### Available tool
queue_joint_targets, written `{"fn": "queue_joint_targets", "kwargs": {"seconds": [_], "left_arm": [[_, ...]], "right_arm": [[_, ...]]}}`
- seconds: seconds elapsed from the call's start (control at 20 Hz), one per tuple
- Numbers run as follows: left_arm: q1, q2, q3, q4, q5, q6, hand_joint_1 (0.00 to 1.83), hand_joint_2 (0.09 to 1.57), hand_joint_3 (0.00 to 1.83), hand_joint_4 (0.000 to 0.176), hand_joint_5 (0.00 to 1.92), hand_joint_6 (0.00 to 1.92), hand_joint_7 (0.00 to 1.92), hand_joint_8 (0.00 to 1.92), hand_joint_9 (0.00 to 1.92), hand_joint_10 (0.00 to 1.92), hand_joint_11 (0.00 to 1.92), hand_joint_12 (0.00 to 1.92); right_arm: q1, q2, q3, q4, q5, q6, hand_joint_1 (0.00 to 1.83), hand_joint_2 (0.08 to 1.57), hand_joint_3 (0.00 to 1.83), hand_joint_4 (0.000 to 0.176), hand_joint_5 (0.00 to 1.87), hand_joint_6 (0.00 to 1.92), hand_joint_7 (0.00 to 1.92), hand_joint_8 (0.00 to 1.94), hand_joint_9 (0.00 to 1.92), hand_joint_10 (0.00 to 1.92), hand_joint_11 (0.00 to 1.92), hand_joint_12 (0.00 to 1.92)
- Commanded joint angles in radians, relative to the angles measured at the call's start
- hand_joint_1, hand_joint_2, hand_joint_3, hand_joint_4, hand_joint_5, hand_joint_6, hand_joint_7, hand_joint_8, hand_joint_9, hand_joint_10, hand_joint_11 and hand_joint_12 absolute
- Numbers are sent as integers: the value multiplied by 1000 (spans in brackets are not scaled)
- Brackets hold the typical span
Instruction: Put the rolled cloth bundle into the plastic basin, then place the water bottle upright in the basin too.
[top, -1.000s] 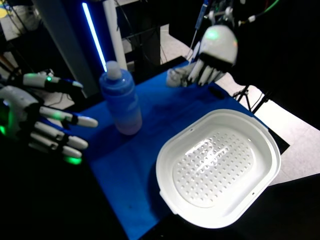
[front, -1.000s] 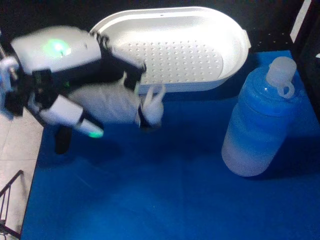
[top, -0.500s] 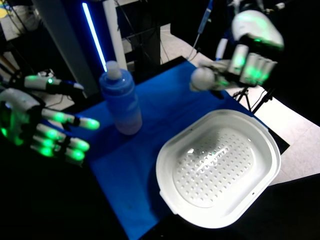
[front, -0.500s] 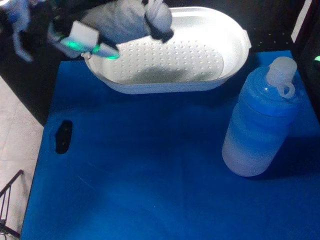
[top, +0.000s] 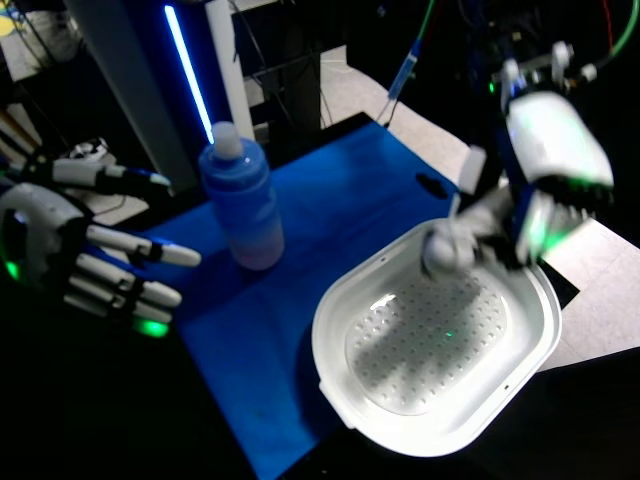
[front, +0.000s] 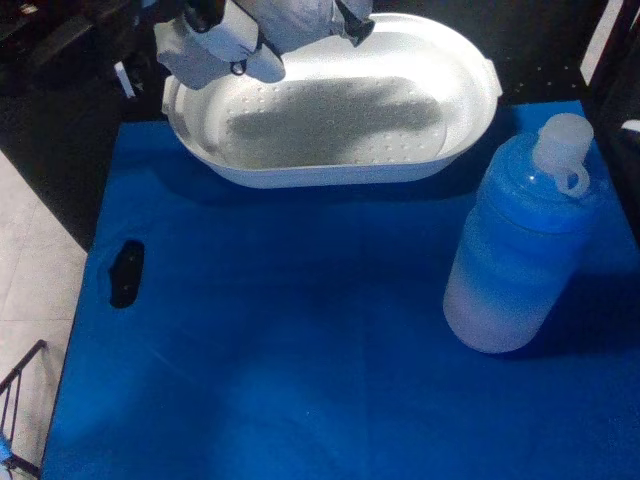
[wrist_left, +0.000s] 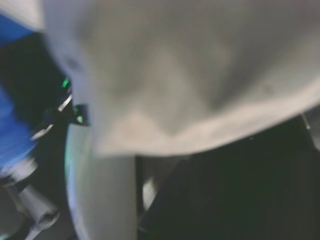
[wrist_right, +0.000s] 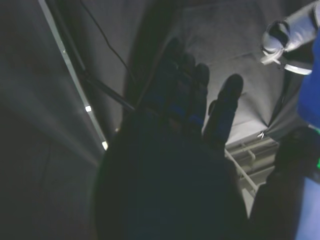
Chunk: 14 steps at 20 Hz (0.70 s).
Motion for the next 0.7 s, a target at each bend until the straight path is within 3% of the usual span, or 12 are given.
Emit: {"fn": "queue_joint_targets", "kwargs": {"seconds": [0.0, 0.05, 0.1, 0.15, 0.2, 0.25, 0.3, 0.4, 0.45, 0.5, 0.55, 0.65], "left_arm": [[-27, -26, 44, -37, -75, -2, 1705, 1100, 81, 176, 790, 1921, 989, 1921, 1165, 1921, 1304, 1921], [-27, -52, 81, -59, -55, -2, 1703, 1108, 84, 176, 819, 1921, 1014, 1921, 1141, 1921, 1197, 1921], [-27, -86, 127, -78, -31, -3, 1682, 1105, 76, 176, 813, 1921, 1008, 1921, 1162, 1921, 1296, 1921], [-24, -111, 158, -82, -11, -3, 1649, 1103, 72, 176, 798, 1921, 1015, 1921, 1184, 1921, 1343, 1921], [-22, -123, 173, -82, 4, -3, 1631, 1102, 67, 176, 786, 1921, 1003, 1921, 1173, 1921, 1342, 1921], [-19, -134, 184, -82, 13, -3, 1601, 1127, 58, 176, 785, 1921, 1002, 1921, 1170, 1921, 1346, 1921], [-13, -140, 190, -82, 17, -3, 1525, 1170, 52, 176, 778, 1921, 996, 1921, 1164, 1921, 1335, 1921], [-5, -144, 194, -86, 22, -5, 1268, 1197, 10, 176, 748, 1921, 966, 1921, 1149, 1921, 1283, 1921], [1, -144, 193, -92, 22, -6, 1163, 1203, 6, 159, 710, 1921, 914, 1921, 1108, 1921, 1242, 1921], [5, -144, 193, -94, 22, -7, 977, 1216, 3, 99, 755, 1446, 754, 1823, 937, 1921, 1083, 1921], [8, -144, 192, -94, 22, -8, 935, 1199, 0, 175, 804, 1277, 616, 1722, 802, 1921, 973, 1921], [13, -142, 190, -95, 24, -10, 891, 1230, 2, 176, 735, 1345, 510, 1489, 689, 1833, 851, 1921]], "right_arm": [[12, -3, 9, -3, 127, 20, 235, 1217, 0, 132, 393, 4, 255, 5, 249, 2, 327, 10], [12, -8, 16, -4, 127, 34, 257, 1222, 2, 144, 406, 6, 256, 2, 246, 1, 333, 10], [12, -19, 28, -6, 127, 54, 262, 1225, 2, 130, 410, 6, 257, 2, 254, 4, 335, 9], [12, -30, 36, -8, 127, 57, 259, 1225, 2, 129, 403, 2, 253, 0, 239, 0, 317, 0], [16, -32, 39, -11, 127, 57, 258, 1223, 1, 134, 405, 2, 248, 0, 236, 0, 320, 2], [22, -32, 42, -18, 127, 57, 253, 1218, 0, 153, 397, 0, 245, 0, 231, 0, 326, 4], [27, -32, 42, -22, 127, 58, 244, 1224, 2, 167, 390, 0, 237, 0, 226, 0, 324, 3], [35, -32, 44, -27, 127, 58, 237, 1215, 0, 166, 393, 1, 237, 1, 220, 0, 324, 2], [36, -32, 44, -27, 127, 58, 241, 1217, 0, 164, 395, 2, 239, 2, 222, 1, 325, 2], [36, -32, 44, -27, 127, 58, 252, 1218, 0, 154, 398, 3, 244, 3, 223, 1, 324, 1], [36, -31, 44, -27, 127, 58, 268, 1222, 1, 160, 400, 2, 242, 1, 222, 1, 322, 1], [36, -31, 44, -27, 127, 59, 276, 1217, 0, 146, 401, 1, 237, 0, 226, 1, 328, 3]]}}
